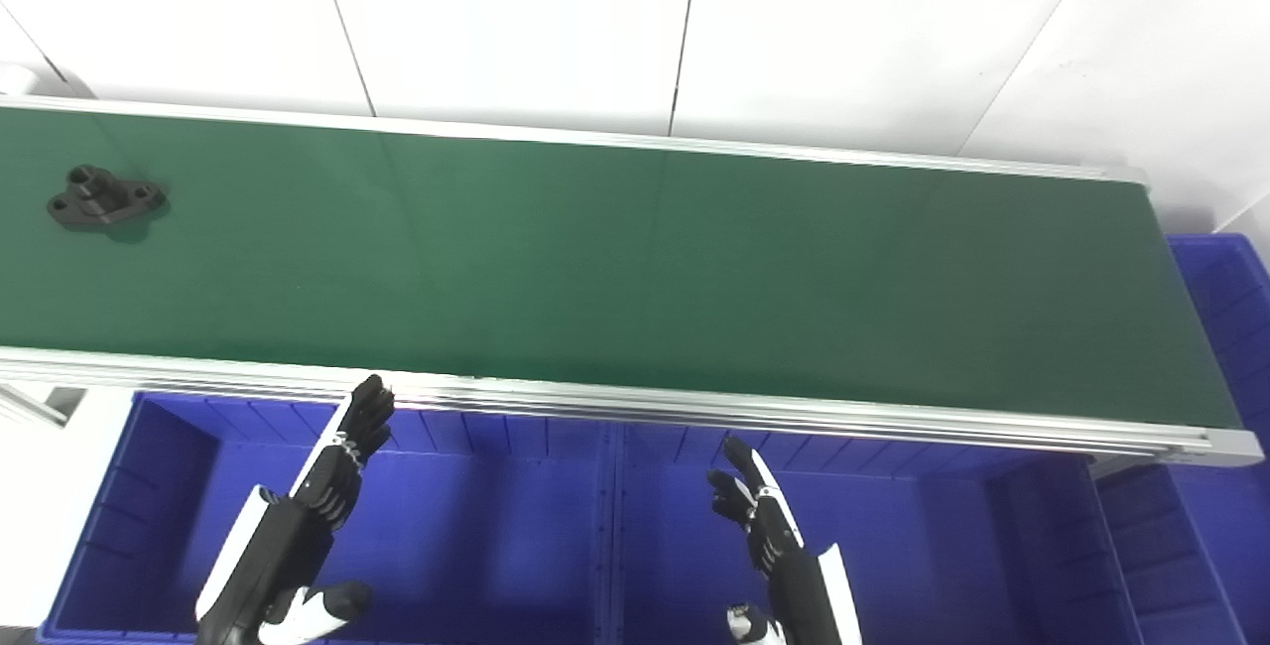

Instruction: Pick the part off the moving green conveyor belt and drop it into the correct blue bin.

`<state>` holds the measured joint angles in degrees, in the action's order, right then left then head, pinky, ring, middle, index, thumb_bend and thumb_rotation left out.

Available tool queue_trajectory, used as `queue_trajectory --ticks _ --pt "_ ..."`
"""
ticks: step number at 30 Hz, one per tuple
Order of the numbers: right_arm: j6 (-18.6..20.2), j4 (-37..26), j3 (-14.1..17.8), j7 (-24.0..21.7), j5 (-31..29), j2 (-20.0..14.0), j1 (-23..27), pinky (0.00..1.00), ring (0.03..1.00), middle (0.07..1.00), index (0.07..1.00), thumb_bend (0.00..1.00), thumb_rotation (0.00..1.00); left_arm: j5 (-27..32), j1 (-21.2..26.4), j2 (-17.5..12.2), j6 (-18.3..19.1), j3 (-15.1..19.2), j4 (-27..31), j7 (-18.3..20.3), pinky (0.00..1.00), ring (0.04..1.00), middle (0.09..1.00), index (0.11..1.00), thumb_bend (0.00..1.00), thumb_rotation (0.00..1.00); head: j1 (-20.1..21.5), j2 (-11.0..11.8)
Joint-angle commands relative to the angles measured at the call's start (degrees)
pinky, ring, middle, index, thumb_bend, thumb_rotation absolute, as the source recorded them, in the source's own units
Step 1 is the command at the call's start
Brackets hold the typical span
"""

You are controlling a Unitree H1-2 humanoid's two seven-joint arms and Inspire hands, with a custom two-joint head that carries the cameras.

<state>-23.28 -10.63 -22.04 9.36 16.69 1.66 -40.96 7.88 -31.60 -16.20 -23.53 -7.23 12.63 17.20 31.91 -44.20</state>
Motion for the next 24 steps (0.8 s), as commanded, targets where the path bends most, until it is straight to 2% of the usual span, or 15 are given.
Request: queue_trajectory --ticks 1,6,13,18,24 --pt "-0.33 -2.16 -3.83 -0.07 0.33 5.34 -0.28 0.86 0.894 0.955 0.951 0.91 0.96 1.28 -0.14 -1.05 -0.70 0.32 1.65 0.57 1.00 1.000 1.000 1.000 0.80 0.75 -0.01 -0.02" --pt "-0.53 -3.01 -3.82 -0.08 0.16 4.99 -0.93 0.88 0.906 0.961 0.962 0.92 0.98 0.74 -0.63 -0.49 -0.19 0.01 2.81 0.44 1.00 1.000 1.000 1.000 0.78 0.76 -2.99 -1.52" --pt "-0.28 -4.06 -3.39 -0.52 -0.98 3.53 -1.89 0.92 0.926 0.975 0.986 0.94 1.00 -3.08 -1.92 1.50 0.16 -0.10 4.54 -0.83 1.00 1.000 0.986 1.000 0.81 0.81 -6.85 -1.96" --pt "-0.76 -4.11 -2.88 -0.50 -1.04 2.89 -2.31 0.94 0.933 0.976 0.990 0.95 1.00 -4.57 -2.24 2.34 -0.49 -0.35 5.11 -1.08 0.98 0.989 0.981 1.000 0.81 0.82 -8.05 -2.14" --pt "-1.51 -4.15 -2.20 0.22 1.81 2.69 -2.25 0.97 0.951 0.979 0.989 0.93 1.00 -4.50 -2.46 2.96 0.29 -0.63 5.72 -1.19 0.96 0.974 0.969 1.000 0.82 0.82 -9.20 -2.31"
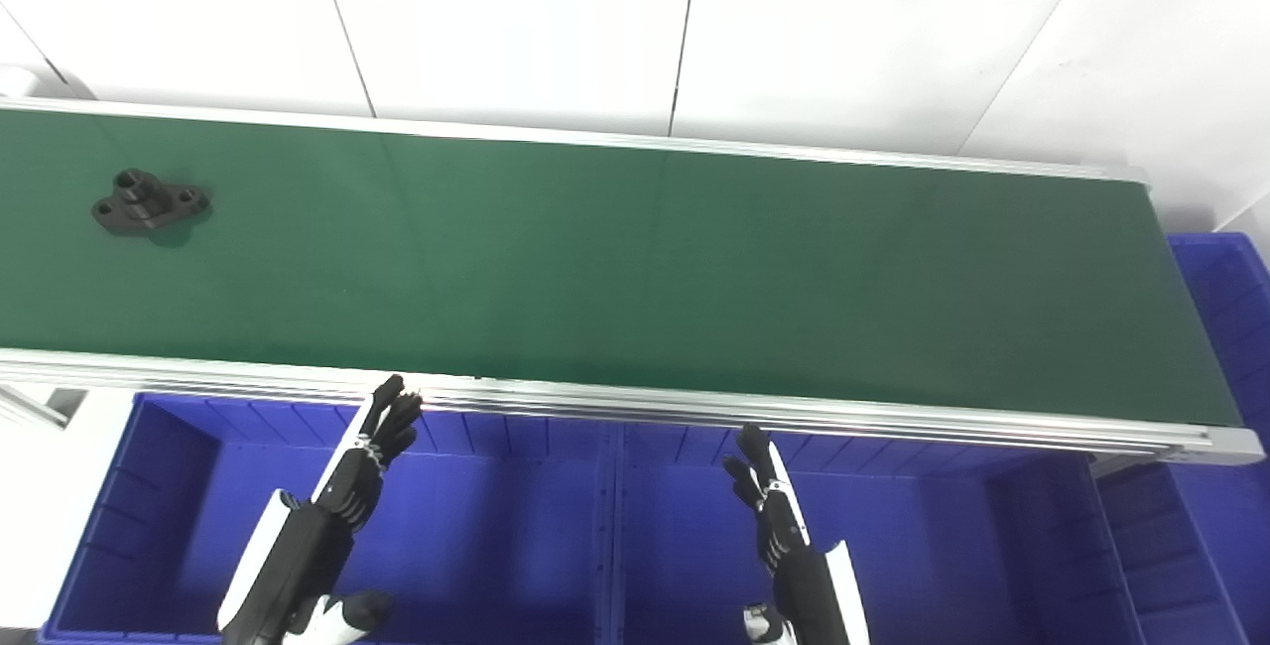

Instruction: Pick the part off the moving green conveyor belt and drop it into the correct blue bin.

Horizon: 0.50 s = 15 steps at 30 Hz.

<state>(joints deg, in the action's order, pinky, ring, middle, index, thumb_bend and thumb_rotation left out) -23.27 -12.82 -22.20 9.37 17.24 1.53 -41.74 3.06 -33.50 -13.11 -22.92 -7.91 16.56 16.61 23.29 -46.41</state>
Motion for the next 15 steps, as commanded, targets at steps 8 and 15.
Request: queue_trajectory --ticks 8,15 --pt "-1.64 -2.33 -1.29 0.43 4.46 1.88 -1.03 1.00 1.000 1.000 0.998 0.91 1.00 0.72 -0.52 -0.28 -0.58 -0.64 1.40 -0.43 0.97 0.986 0.977 1.000 0.82 0.80 -3.09 0.43" --pt "-0.83 -2.20 0.45 -0.28 3.14 0.56 0.73 1.00 1.000 1.000 0.997 0.97 1.00 -0.79 -0.06 1.44 -2.14 -1.32 -0.25 -1.30 0.95 0.974 0.961 1.000 0.84 0.79 -7.71 1.89"
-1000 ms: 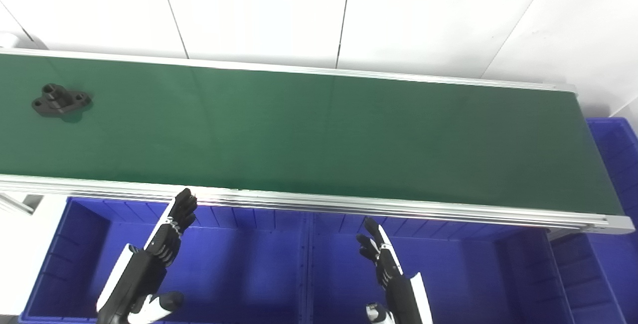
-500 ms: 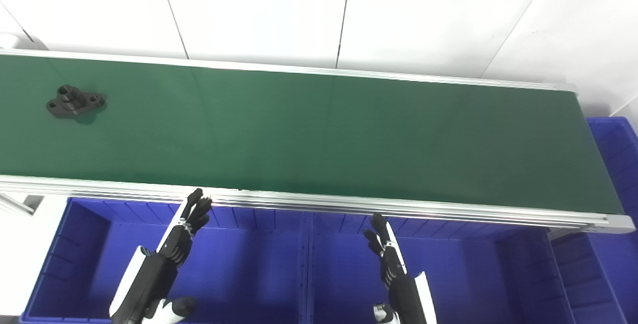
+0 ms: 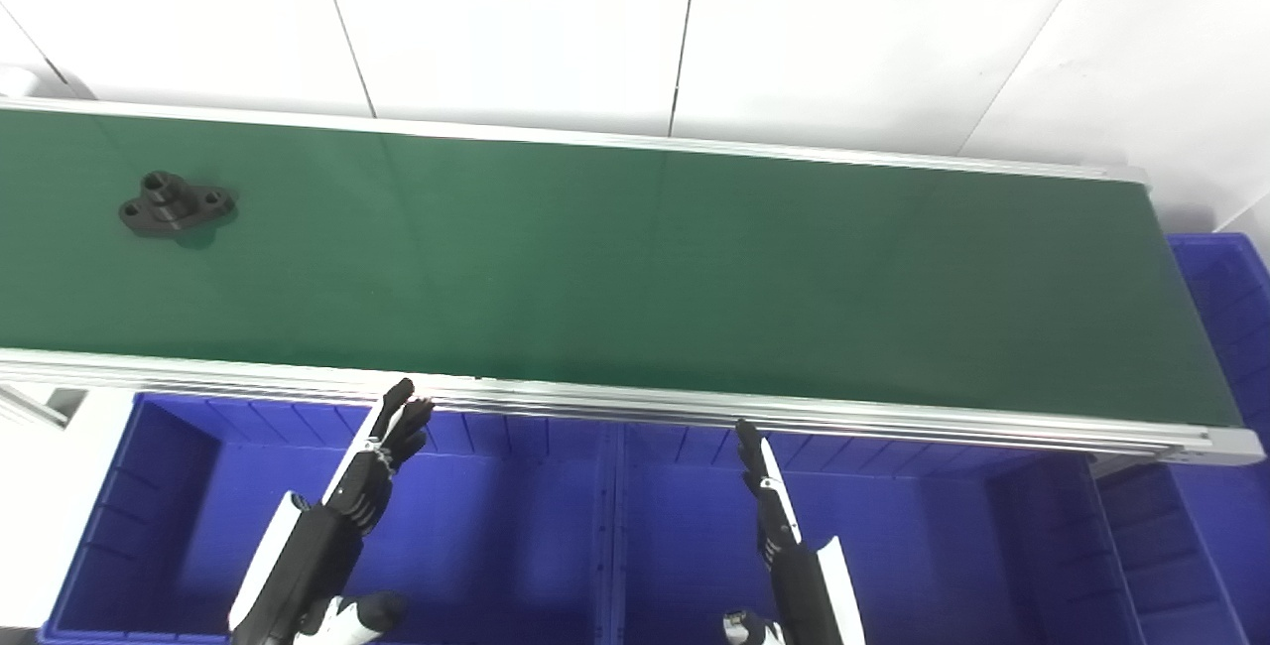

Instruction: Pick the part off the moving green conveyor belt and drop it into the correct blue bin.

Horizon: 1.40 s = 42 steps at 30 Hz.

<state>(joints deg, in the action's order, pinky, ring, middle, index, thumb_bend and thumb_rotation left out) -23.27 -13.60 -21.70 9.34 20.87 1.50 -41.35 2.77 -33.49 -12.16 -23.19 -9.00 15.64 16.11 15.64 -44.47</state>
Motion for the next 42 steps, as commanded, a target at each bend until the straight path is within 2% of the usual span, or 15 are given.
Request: queue_trajectory --ticks 1,11,19,28,30,31,32,33,34,35,38,39,42 --pt "-0.79 -1.32 0.18 -0.35 -0.78 0.50 0.70 1.00 1.000 1.000 0.999 0.97 1.00 -0.70 -0.15 0.87 -1.89 -0.27 0.61 -1.01 0.95 0.971 0.957 1.000 0.84 0.79 -0.84 0.35" --pt "0.01 -0.61 0.73 -1.37 -1.00 0.41 2.53 1.00 0.992 1.000 0.995 1.00 1.00 -1.42 -0.76 2.21 -2.92 -0.35 0.26 -1.89 0.91 0.959 0.952 1.000 0.86 0.76 -1.00 1.39" --pt "-0.19 0.30 0.76 -2.11 -1.83 0.32 2.49 1.00 0.987 1.000 1.000 1.00 1.00 -0.67 -0.34 2.24 -3.65 -0.92 -0.76 -1.33 0.92 0.963 0.952 1.000 0.83 0.74 -1.89 2.15" --pt "-2.09 2.49 0.92 -1.95 -2.37 -0.40 2.94 1.00 0.991 1.000 0.997 0.99 1.00 -2.08 0.27 2.71 -3.64 -0.94 -2.56 -1.77 0.91 0.949 0.932 1.000 0.84 0.71 -4.03 4.84" --pt "-2.61 3.40 1.10 -1.75 -2.67 -0.58 3.25 1.00 0.984 1.000 0.993 0.99 1.00 -1.93 0.49 2.93 -3.66 -1.06 -3.18 -1.69 0.91 0.951 0.933 1.000 0.83 0.70 -4.45 5.64" --pt "-2.93 4.04 1.18 -1.59 -2.92 -0.73 3.50 1.00 0.983 1.000 0.993 0.99 1.00 -2.32 0.62 3.08 -3.67 -1.12 -3.59 -1.81 0.91 0.951 0.933 1.000 0.83 0.70 -5.27 6.96" --pt "-3.20 4.47 1.27 -1.51 -3.09 -0.81 3.67 1.00 0.981 1.000 0.996 0.99 1.00 -2.62 0.71 3.18 -3.69 -1.16 -3.87 -1.90 0.91 0.950 0.934 1.000 0.84 0.71 -5.27 6.96" --pt "-3.38 5.07 1.32 -1.50 -3.47 -1.07 3.95 1.00 0.981 1.000 0.996 0.99 1.00 -2.98 0.84 3.33 -3.71 -1.28 -4.32 -2.01 0.91 0.950 0.934 1.000 0.84 0.71 -6.48 8.52" --pt "-3.50 5.48 1.34 -1.49 -3.73 -1.27 4.16 1.00 0.982 1.000 0.998 0.99 1.00 -3.17 0.94 3.43 -3.72 -1.37 -4.63 -2.08 0.90 0.947 0.938 1.000 0.84 0.71 -6.48 8.52" --pt "-3.57 6.19 1.27 -1.23 -4.22 -1.72 4.55 1.00 0.982 1.000 0.999 0.99 1.00 -2.97 1.21 3.49 -3.73 -1.63 -5.37 -1.88 0.90 0.946 0.939 1.000 0.84 0.71 -8.32 10.56" --pt "-3.64 7.94 0.94 -0.34 -5.42 -3.04 5.58 1.00 0.985 1.000 1.000 0.97 1.00 -2.34 1.88 3.60 -3.72 -2.44 -7.21 -1.45 0.92 0.958 0.948 1.000 0.84 0.69 -10.35 12.72" --pt "-3.64 8.58 0.92 0.20 -5.35 -3.55 6.00 1.00 0.985 1.000 1.000 0.97 1.00 -1.75 2.08 3.68 -3.68 -2.83 -7.92 -1.19 0.92 0.959 0.949 1.000 0.85 0.68 -11.93 14.36" --pt "-3.65 9.83 0.54 1.43 -5.85 -4.77 6.94 0.99 0.974 1.000 1.000 0.99 1.00 -1.29 2.61 4.07 -3.68 -3.59 -9.35 -1.24 0.94 0.969 0.950 0.998 0.88 0.66 -13.23 15.63"
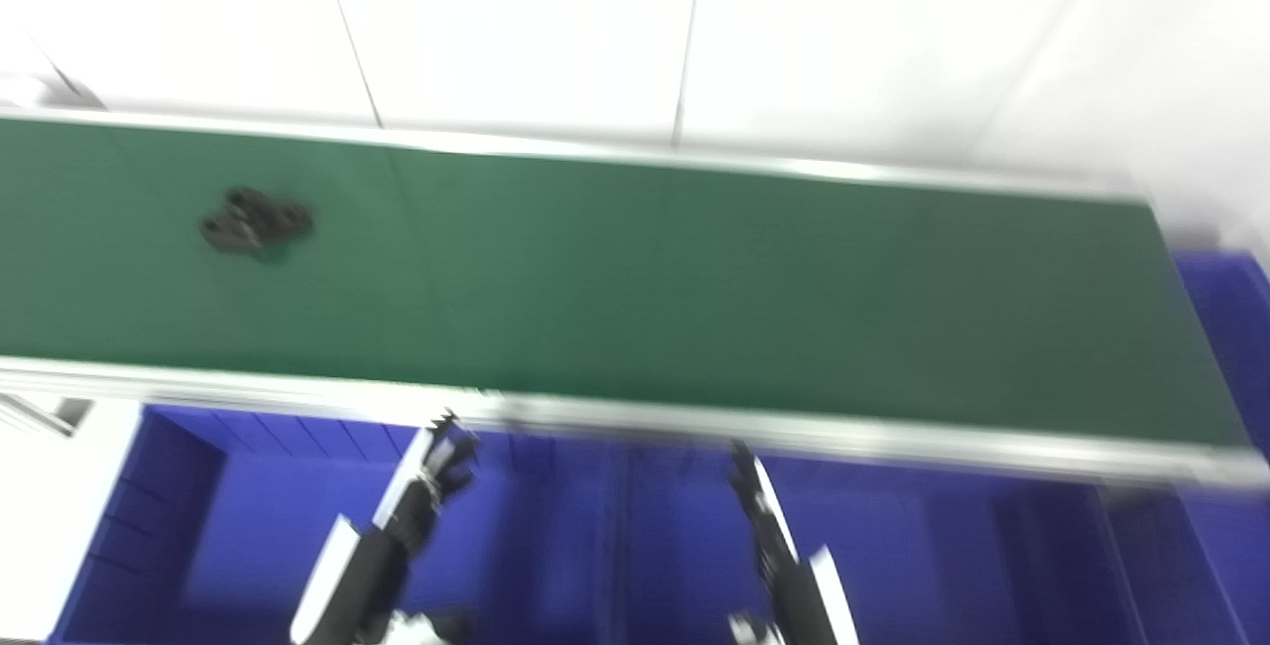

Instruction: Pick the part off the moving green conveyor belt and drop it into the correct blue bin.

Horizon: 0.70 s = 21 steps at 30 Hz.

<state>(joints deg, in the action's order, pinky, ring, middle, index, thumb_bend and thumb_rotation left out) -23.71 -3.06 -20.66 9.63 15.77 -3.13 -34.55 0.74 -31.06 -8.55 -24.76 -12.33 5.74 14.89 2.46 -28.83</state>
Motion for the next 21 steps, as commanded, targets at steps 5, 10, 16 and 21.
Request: queue_trajectory --ticks 5,10,16,21 --pt "-3.18 0.41 -0.63 0.56 -4.54 -1.72 0.78 1.00 0.978 1.000 1.000 1.00 1.00 -3.25 0.95 1.52 -2.15 -0.95 -0.60 -2.17 0.89 0.942 0.921 0.965 0.89 0.70 -3.16 1.81" --pt "-3.21 0.67 -0.62 0.63 -5.76 -2.54 0.99 1.00 0.983 1.000 1.000 1.00 1.00 -3.45 1.30 1.42 -2.16 -1.96 -0.79 -2.91 0.87 0.922 0.909 0.934 0.88 0.69 -4.14 1.79" --pt "-3.20 0.13 -0.52 0.17 -6.56 -2.90 0.61 1.00 0.993 1.000 1.000 1.00 1.00 -3.97 1.03 0.94 -2.16 -2.99 0.17 -4.25 0.86 0.908 0.900 0.928 0.87 0.68 -5.00 0.37" --pt "-3.16 -1.81 0.04 -1.11 -6.95 -2.85 -0.54 1.00 1.000 1.000 1.000 1.00 1.00 -5.01 0.16 0.83 -2.15 -3.40 1.72 -4.51 0.85 0.903 0.901 0.925 0.87 0.69 -6.38 -1.67"
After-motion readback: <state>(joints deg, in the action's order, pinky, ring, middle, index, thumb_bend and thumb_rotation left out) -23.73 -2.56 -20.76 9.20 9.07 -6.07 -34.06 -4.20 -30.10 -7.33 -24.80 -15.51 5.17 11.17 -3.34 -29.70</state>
